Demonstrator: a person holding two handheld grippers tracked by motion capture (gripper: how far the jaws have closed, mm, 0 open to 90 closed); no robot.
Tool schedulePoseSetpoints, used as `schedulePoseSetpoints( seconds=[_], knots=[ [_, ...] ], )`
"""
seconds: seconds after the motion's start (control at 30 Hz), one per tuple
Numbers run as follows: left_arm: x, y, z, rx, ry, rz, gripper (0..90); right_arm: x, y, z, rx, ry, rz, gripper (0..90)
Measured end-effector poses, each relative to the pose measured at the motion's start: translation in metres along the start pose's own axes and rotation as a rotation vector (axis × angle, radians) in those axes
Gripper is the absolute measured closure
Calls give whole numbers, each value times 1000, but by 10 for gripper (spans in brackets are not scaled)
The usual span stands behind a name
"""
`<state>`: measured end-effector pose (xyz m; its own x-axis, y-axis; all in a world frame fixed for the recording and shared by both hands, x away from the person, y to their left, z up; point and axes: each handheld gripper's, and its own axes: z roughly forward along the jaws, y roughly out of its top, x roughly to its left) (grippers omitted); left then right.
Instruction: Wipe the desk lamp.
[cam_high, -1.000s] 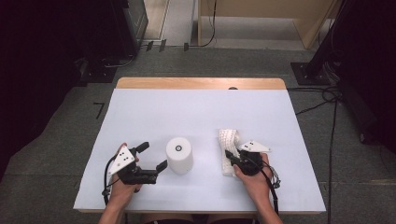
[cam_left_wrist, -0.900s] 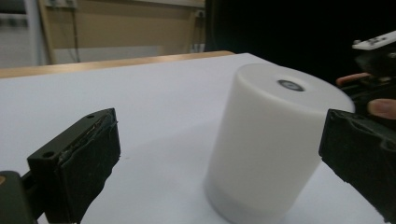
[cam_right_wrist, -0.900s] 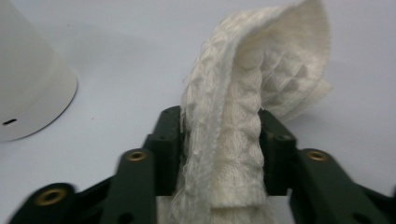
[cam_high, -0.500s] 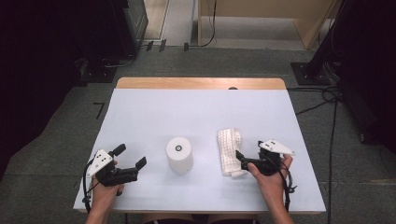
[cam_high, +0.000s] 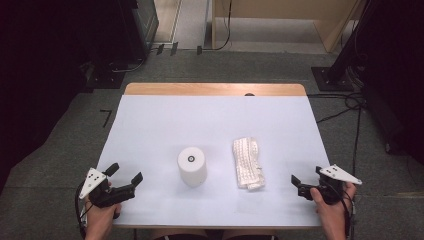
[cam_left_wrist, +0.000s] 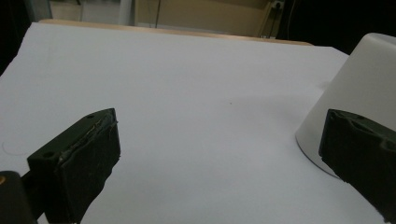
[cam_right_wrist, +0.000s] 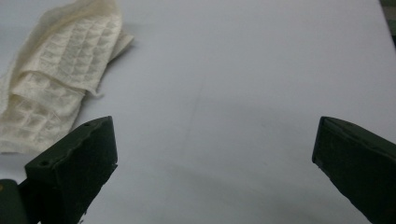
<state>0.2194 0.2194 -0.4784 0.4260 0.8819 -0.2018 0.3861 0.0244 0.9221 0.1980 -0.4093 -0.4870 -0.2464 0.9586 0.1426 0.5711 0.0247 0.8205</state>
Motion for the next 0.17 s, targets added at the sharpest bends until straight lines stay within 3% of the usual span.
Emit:
schedulePoseSetpoints(
  seconds=[0.07, 0.17],
  knots=[
    [2, -1, 0, 7, 1, 2, 0, -5, -1, -3, -3, -24, 0, 0],
    [4, -4, 1, 14, -1, -9, 0, -8, -1, -3, -8, -25, 16, 0]
  ],
)
